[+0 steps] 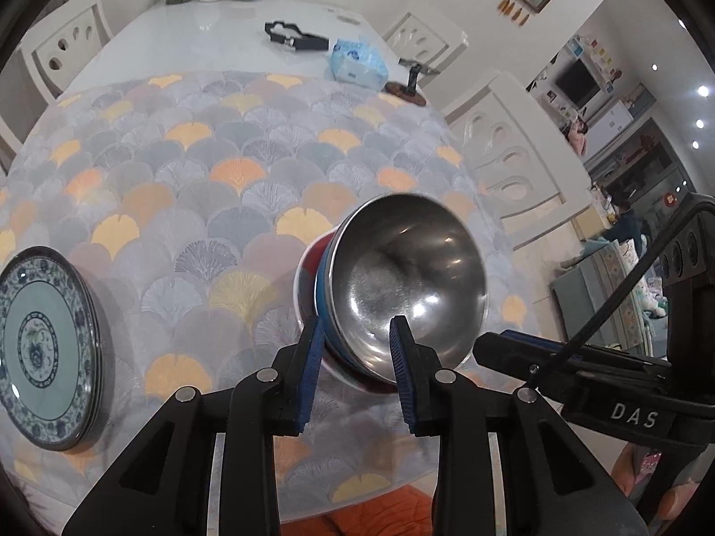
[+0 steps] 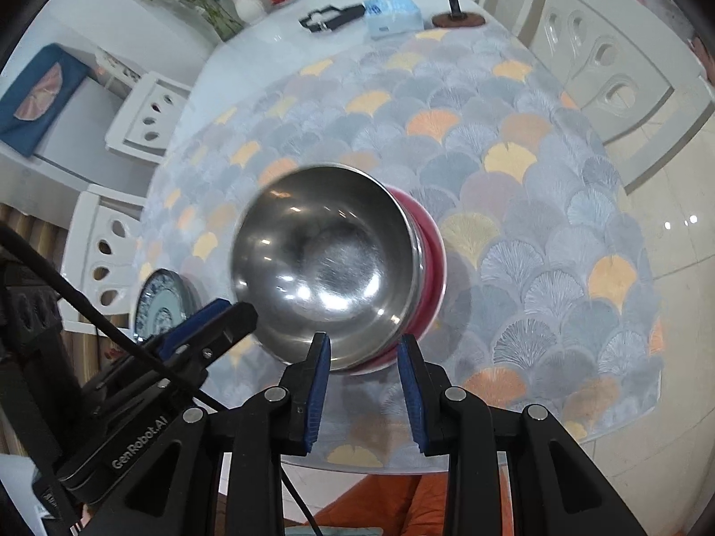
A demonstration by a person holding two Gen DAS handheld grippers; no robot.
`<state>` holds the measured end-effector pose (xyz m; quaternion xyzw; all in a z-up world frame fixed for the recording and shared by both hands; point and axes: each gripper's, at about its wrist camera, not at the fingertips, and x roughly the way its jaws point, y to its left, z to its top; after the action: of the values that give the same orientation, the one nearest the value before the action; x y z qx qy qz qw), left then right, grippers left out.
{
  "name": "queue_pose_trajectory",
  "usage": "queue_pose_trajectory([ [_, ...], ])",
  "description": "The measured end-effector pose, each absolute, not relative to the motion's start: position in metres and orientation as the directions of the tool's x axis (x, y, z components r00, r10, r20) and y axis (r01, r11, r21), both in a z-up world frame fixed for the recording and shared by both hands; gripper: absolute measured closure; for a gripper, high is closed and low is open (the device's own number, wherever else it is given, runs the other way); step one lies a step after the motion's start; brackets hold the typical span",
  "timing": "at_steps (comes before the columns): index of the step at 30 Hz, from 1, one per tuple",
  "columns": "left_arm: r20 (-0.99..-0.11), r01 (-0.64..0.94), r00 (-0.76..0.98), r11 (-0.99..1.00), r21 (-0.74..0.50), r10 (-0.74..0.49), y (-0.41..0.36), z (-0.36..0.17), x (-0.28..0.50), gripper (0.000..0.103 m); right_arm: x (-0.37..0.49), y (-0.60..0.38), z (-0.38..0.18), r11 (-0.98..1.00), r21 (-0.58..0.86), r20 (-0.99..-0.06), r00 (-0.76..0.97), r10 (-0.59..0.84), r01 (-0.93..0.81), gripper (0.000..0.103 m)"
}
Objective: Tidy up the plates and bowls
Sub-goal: 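Carry the blue bowl with both tools and lower it into the red bowl, then open both tools and move back over the nested bowls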
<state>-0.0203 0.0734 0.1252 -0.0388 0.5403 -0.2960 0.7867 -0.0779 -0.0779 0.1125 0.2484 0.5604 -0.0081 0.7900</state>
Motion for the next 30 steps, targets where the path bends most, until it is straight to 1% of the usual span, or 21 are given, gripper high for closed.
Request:
queue_pose_trajectory([
  [4, -0.789, 0.432, 0.298, 0.813, -0.39, -0.537, 0.081, 0.15, -0.028, 0.075, -0.085, -0.072, 0.134, 0.88, 0.401, -0.856, 0.448, 0.259, 0.256, 0.073],
  [6, -0.775, 0.443, 0.333, 0.815, -0.374, -0.537, 0.083, 0.163, -0.034, 0.075, -0.087, -0.069, 0.143, 0.888, 0.391, -0.846, 0.473, 0.245, 0.24, 0.069],
  [8, -0.768, 0.448, 0.36, 0.82, -0.356, -0.53, 0.085, 0.171, -0.039, 0.074, -0.09, -0.065, 0.15, 0.899, 0.373, -0.842, 0.491, 0.224, 0.23, 0.06],
  [9, -0.763, 0.449, 0.375, 0.823, -0.347, -0.527, 0.087, 0.176, -0.042, 0.074, -0.091, -0.064, 0.152, 0.901, 0.37, -0.839, 0.497, 0.22, 0.226, 0.059],
  [16, -0.751, 0.43, 0.409, 0.836, -0.342, -0.518, 0.098, 0.186, -0.053, 0.071, -0.095, -0.055, 0.153, 0.902, 0.377, -0.832, 0.503, 0.232, 0.209, 0.057],
  [17, -0.751, 0.425, 0.411, 0.838, -0.343, -0.516, 0.1, 0.186, -0.053, 0.07, -0.096, -0.053, 0.153, 0.901, 0.383, -0.829, 0.506, 0.237, 0.206, 0.057],
  [19, -0.752, 0.41, 0.412, 0.841, -0.352, -0.515, 0.104, 0.185, -0.053, 0.064, -0.098, -0.051, 0.155, 0.9, 0.387, -0.824, 0.513, 0.24, 0.2, 0.055],
  [20, -0.75, 0.398, 0.415, 0.844, -0.359, -0.515, 0.107, 0.185, -0.053, 0.056, -0.099, -0.049, 0.156, 0.903, 0.38, -0.825, 0.516, 0.232, 0.201, 0.054],
  [21, -0.745, 0.389, 0.417, 0.843, -0.371, -0.52, 0.111, 0.185, -0.054, 0.044, -0.099, -0.048, 0.157, 0.904, 0.377, -0.824, 0.519, 0.228, 0.201, 0.054],
  [23, -0.727, 0.373, 0.432, 0.839, -0.396, -0.534, 0.119, 0.186, -0.054, 0.037, -0.099, -0.046, 0.158, 0.903, 0.38, -0.821, 0.522, 0.23, 0.2, 0.051],
  [25, -0.72, 0.366, 0.442, 0.84, -0.4, -0.535, 0.125, 0.187, -0.054, 0.036, -0.1, -0.043, 0.159, 0.904, 0.378, -0.821, 0.524, 0.226, 0.201, 0.049],
  [30, -0.718, 0.36, 0.461, 0.85, -0.386, -0.521, 0.131, 0.19, -0.058, 0.036, -0.101, -0.035, 0.159, 0.909, 0.371, -0.824, 0.518, 0.228, 0.191, 0.049],
])
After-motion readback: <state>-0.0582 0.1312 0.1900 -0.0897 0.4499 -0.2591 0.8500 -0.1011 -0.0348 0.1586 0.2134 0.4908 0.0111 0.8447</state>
